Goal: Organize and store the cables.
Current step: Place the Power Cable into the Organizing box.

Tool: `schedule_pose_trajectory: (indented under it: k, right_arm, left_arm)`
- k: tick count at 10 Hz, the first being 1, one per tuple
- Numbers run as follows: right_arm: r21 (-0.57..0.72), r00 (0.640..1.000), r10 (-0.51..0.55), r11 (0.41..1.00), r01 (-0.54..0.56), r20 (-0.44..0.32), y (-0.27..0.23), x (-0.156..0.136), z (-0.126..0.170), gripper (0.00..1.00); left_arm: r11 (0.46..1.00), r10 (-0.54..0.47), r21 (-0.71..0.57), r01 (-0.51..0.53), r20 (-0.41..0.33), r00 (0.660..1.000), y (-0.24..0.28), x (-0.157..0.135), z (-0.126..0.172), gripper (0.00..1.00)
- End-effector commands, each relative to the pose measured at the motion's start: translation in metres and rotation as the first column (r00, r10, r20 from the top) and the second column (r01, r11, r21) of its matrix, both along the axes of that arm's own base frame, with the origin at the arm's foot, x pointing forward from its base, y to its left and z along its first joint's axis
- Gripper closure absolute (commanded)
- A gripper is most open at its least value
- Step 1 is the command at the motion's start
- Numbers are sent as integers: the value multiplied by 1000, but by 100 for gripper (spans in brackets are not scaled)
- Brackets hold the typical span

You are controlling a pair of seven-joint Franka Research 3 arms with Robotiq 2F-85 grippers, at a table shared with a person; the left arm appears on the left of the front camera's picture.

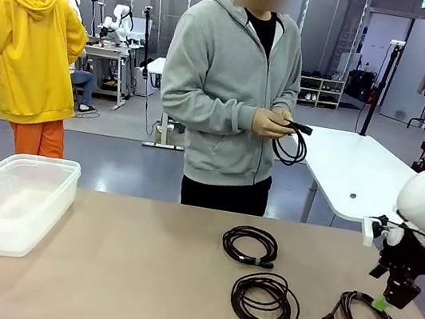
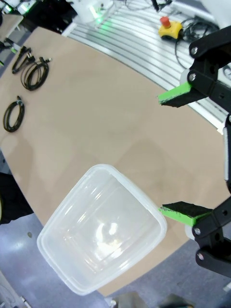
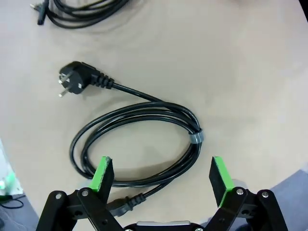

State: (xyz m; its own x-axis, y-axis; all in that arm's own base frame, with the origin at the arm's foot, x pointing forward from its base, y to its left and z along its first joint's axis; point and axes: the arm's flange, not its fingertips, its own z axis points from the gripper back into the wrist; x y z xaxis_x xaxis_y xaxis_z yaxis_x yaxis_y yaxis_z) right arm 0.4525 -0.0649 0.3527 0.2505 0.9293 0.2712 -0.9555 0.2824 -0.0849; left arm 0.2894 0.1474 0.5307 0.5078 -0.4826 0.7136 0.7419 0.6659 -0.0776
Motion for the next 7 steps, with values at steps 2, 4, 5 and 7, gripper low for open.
schedule_pose_trajectory:
  k: [2, 4, 5, 7]
  right_arm:
    - [-16, 998, 69, 997, -69, 12, 5, 26, -21, 0]
    - [-27, 998, 54, 998, -55, -20, 7, 38, -29, 0]
    - [-24, 998, 48, 999, -49, -37, 5, 48, -35, 0]
    - [-23, 997, 43, 999, -45, -60, 2, 57, -42, 0]
  left_arm:
    - [1000, -20, -3, 20, 11, 1000, 2, 0, 1, 0]
    - [1000, -20, -3, 20, 11, 1000, 2, 0, 1, 0]
    - [1000, -20, -3, 20, 11, 1000, 2, 0, 1, 0]
    - [1000, -20, -3, 20, 11, 1000, 2, 0, 1, 0]
